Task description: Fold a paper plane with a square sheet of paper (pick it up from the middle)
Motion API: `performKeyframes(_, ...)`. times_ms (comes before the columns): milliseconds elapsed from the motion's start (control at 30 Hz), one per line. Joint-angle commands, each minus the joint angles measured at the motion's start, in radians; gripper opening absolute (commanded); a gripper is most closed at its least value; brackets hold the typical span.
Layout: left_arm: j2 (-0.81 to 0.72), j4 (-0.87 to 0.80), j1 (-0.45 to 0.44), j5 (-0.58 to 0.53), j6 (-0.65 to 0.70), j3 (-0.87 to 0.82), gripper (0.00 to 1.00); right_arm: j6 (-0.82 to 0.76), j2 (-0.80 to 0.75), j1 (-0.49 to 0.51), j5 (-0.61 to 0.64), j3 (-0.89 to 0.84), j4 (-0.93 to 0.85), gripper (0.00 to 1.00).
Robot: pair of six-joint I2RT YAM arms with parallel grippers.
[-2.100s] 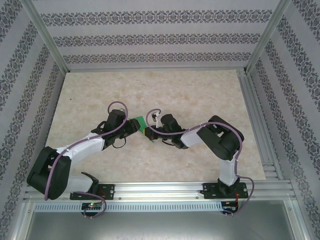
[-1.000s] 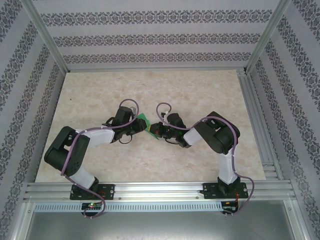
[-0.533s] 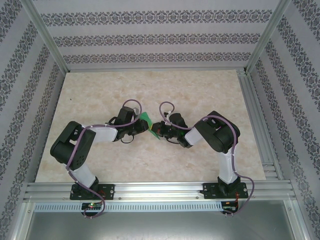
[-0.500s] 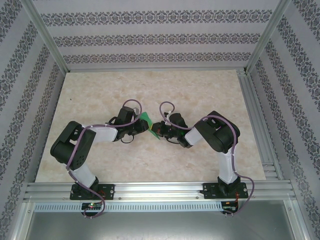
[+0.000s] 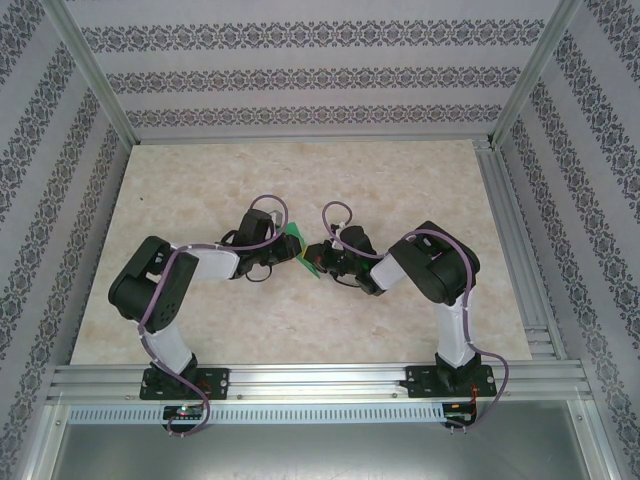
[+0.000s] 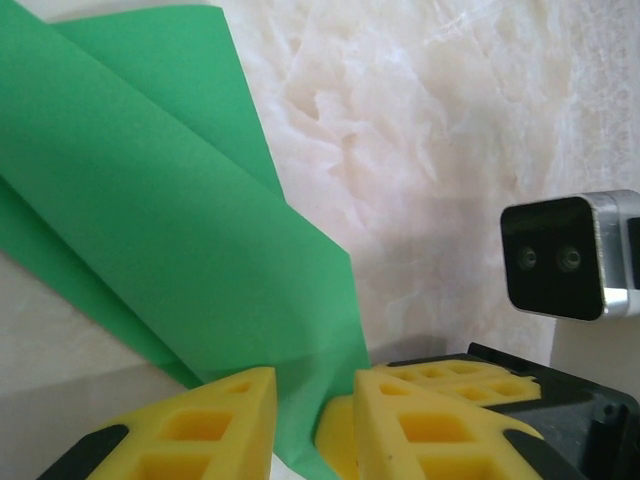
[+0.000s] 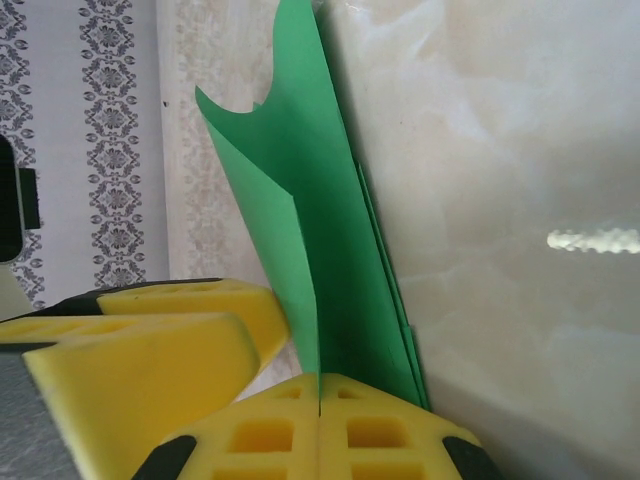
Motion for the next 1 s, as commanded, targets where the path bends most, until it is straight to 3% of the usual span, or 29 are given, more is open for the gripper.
performKeyframes(0,0.02,0.041,-0.008,0.009,0.023,0.03,0.27,0.004,0.052,-0.017,0.037,-0.024,-0.083,0.0)
performKeyframes(767,0.074,-0.057,-0.008,-0.047,0.033,0.063,0.25,-0.023,0.029,-0.027,-0.004,-0.01,-0.122,0.0)
performKeyframes(967,0.088,-0.098,-0.006,-0.065,0.003,0.067,0.25,-0.08,-0.037,-0.038,-0.061,0.002,-0.178,0.11)
